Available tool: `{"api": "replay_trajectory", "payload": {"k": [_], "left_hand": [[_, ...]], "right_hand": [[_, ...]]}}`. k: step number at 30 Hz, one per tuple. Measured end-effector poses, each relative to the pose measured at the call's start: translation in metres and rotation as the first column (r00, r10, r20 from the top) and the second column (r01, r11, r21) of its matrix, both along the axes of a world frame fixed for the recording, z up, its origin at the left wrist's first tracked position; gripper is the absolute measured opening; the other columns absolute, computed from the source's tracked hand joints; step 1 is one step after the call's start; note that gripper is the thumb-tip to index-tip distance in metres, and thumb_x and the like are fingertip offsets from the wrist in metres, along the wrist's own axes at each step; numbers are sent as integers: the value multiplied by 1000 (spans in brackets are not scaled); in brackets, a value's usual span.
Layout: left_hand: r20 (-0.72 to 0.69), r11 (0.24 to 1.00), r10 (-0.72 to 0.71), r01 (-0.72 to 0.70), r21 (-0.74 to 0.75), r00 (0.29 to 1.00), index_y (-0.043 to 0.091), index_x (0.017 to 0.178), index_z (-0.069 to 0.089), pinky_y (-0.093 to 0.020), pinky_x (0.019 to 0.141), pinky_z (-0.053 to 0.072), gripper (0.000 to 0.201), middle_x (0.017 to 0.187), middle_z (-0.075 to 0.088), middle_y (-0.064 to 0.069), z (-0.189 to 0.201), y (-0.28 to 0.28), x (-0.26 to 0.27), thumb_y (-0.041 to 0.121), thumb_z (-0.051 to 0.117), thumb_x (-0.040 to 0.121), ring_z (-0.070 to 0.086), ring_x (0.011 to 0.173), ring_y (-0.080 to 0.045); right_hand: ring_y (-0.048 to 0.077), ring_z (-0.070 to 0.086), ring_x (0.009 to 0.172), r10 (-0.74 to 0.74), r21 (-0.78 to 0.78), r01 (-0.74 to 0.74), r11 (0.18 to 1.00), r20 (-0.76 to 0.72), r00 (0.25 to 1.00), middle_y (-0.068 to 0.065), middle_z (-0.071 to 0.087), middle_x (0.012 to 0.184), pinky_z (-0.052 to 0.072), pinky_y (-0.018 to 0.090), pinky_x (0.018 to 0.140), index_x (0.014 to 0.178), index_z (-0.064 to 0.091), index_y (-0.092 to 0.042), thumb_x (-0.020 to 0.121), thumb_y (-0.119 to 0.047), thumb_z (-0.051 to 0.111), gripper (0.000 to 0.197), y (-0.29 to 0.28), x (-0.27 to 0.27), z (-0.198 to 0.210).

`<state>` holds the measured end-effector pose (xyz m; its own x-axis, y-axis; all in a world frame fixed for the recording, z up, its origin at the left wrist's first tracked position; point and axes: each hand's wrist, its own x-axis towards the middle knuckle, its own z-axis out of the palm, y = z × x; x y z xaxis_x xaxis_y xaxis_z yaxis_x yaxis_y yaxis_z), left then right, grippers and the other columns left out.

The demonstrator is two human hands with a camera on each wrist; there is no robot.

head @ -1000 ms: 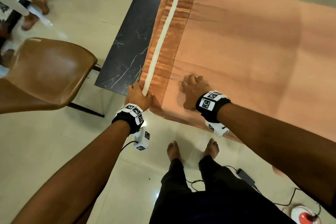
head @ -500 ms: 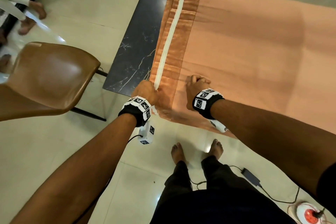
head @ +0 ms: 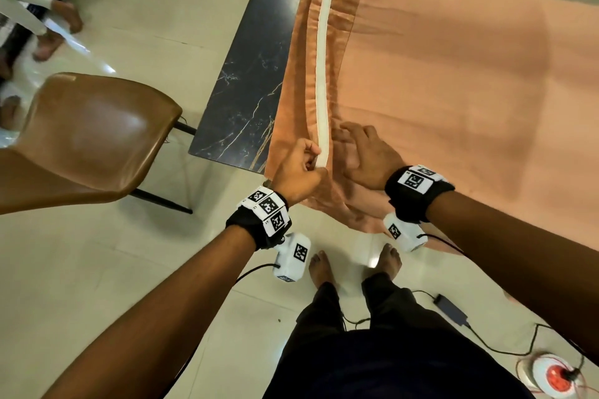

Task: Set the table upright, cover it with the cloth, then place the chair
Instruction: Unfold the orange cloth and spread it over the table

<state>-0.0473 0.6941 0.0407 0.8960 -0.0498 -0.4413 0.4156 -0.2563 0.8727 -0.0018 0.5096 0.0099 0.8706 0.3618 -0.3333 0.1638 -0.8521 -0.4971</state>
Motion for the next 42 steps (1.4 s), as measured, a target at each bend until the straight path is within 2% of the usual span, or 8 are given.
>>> {"api": "replay_trajectory", "payload": {"k": [6,10,13,16,21,26,34,42], "left_hand": [[-45,952,110,-118,-281,993,14,93,45,-23,61,50,31,88,64,-12,13,-12,-11,-16,48,88,60,70,-12],[135,976,-14,-15,217,991,11,102,55,-24,80,51,17,101,66,-5,-19,11,-2,11,64,88,62,91,-15],[88,604,-574,348,717,814,13,124,55,-38,108,35,46,130,55,-6,-41,25,7,30,68,83,50,123,-26],[-32,453,-631,402,796,775,16,136,46,-43,118,19,60,146,39,-6,-55,26,10,41,66,85,31,137,-33],[-44,419,-597,357,835,801,16,129,49,-46,114,25,54,135,46,-10,-58,18,17,48,58,87,40,128,-35],[-114,315,-589,357,880,800,20,134,44,-45,110,31,73,134,47,-12,-58,6,24,65,59,79,42,126,-33],[-130,351,-633,432,831,764,34,143,31,-60,114,22,83,155,19,-3,-53,-17,34,52,74,75,9,147,-35],[-126,405,-523,375,834,843,29,133,43,-60,107,33,62,149,31,-2,-49,-23,38,49,66,80,28,139,-34]], "right_hand": [[38,56,116,443,-48,-445,894,222,868,11,42,149,55,45,86,133,58,-24,82,-36,59,52,7,8,23],[30,64,100,464,-264,-461,847,-52,884,3,68,106,54,39,75,106,68,-23,87,-27,58,22,2,7,35],[30,57,123,401,-338,-449,827,-205,893,5,61,135,46,35,94,130,61,-21,95,-26,57,36,-23,2,36],[27,51,132,351,-289,-401,870,-209,913,0,53,148,42,36,107,146,48,-34,90,-35,61,58,-68,2,47],[35,59,119,36,-409,-55,911,-54,998,8,64,133,49,43,99,141,48,-48,66,-93,41,88,-179,22,77],[40,54,107,-261,-604,386,698,287,921,11,63,120,48,49,89,120,68,-32,82,-51,62,43,-232,27,100],[35,41,133,111,-480,-79,874,39,993,7,43,150,39,56,101,130,61,-34,75,-59,59,60,-124,-31,36],[38,54,114,-126,-460,165,873,115,985,8,52,126,44,54,98,130,54,-31,87,-40,55,44,-158,-43,5]]}}
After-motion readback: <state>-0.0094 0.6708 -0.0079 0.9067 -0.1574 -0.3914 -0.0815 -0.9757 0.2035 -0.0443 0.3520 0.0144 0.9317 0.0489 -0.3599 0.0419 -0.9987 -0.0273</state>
